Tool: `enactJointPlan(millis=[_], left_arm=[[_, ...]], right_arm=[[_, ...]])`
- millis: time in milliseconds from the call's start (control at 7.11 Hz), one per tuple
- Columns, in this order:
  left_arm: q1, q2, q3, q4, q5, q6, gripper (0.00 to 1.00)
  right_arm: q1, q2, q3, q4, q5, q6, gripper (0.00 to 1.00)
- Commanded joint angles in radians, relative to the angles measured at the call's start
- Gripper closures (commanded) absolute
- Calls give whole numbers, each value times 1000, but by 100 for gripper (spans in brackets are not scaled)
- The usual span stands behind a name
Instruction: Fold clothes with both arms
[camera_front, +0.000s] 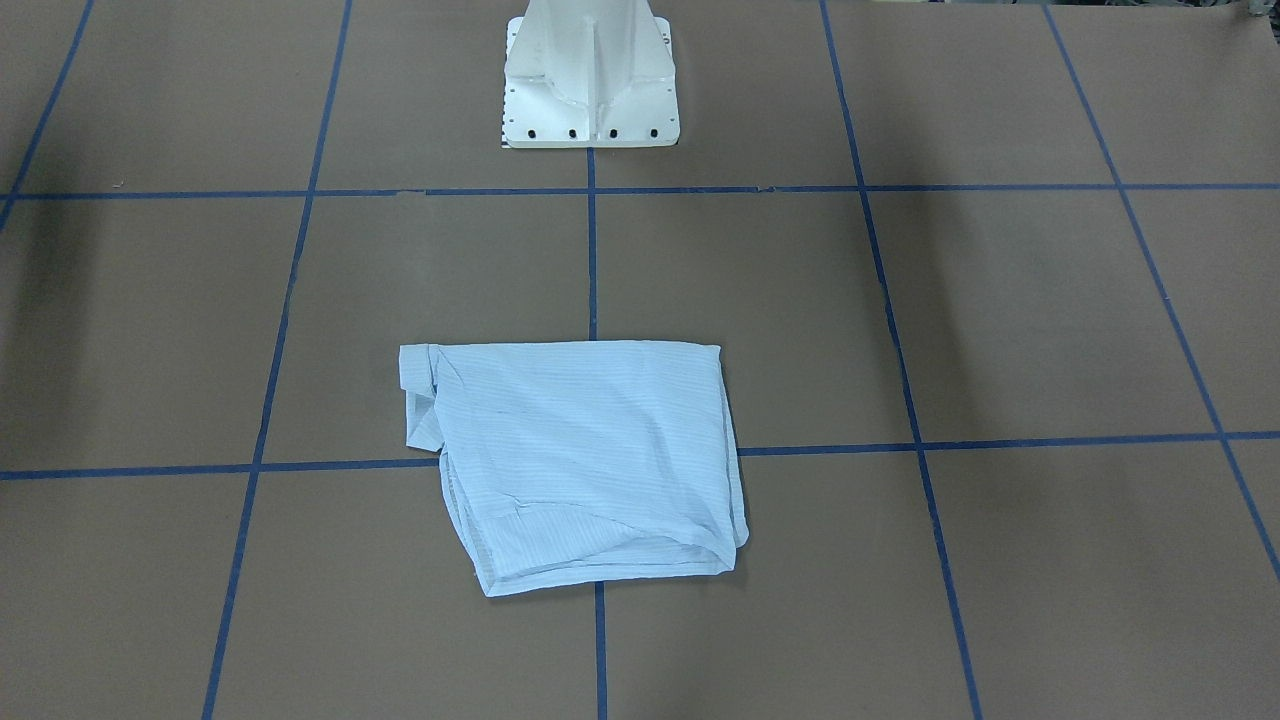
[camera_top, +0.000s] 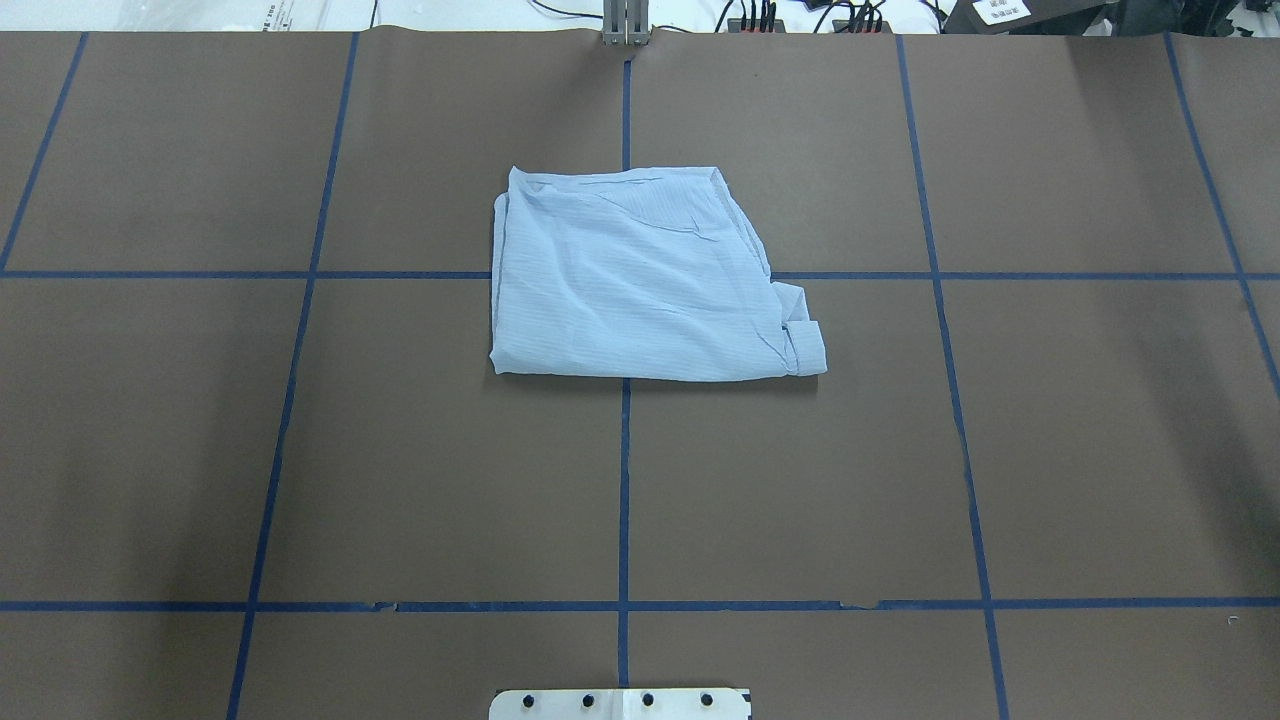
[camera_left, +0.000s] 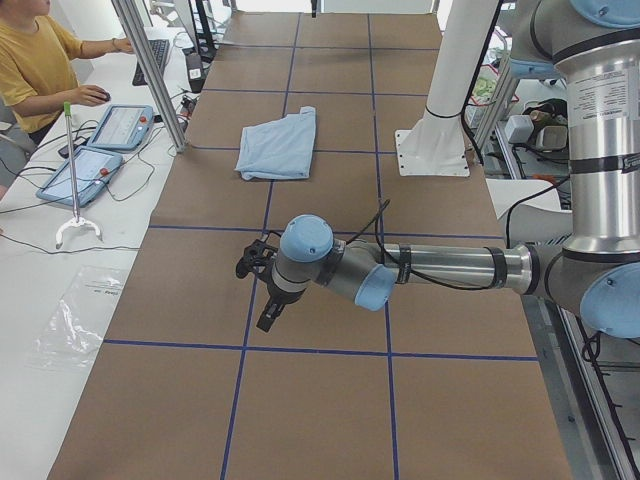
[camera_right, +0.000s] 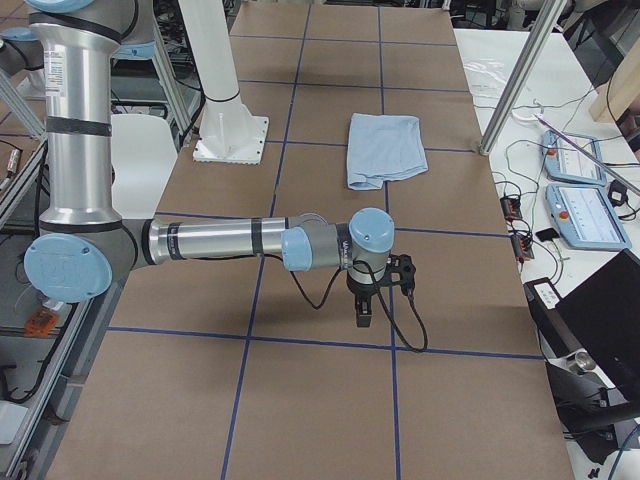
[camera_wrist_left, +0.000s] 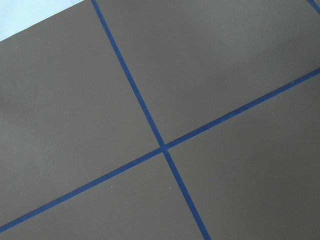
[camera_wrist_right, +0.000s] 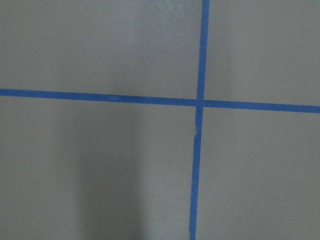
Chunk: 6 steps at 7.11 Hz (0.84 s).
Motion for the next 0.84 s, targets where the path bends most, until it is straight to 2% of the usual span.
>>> enactJointPlan(millis=[0, 703], left_arm=[[19, 12, 44, -23, 5, -147, 1], [13, 35, 31, -16, 27, -180, 1]], right_arm=[[0, -6, -1, 0, 0, -1, 0], [2, -11, 2, 0, 0, -1, 0]])
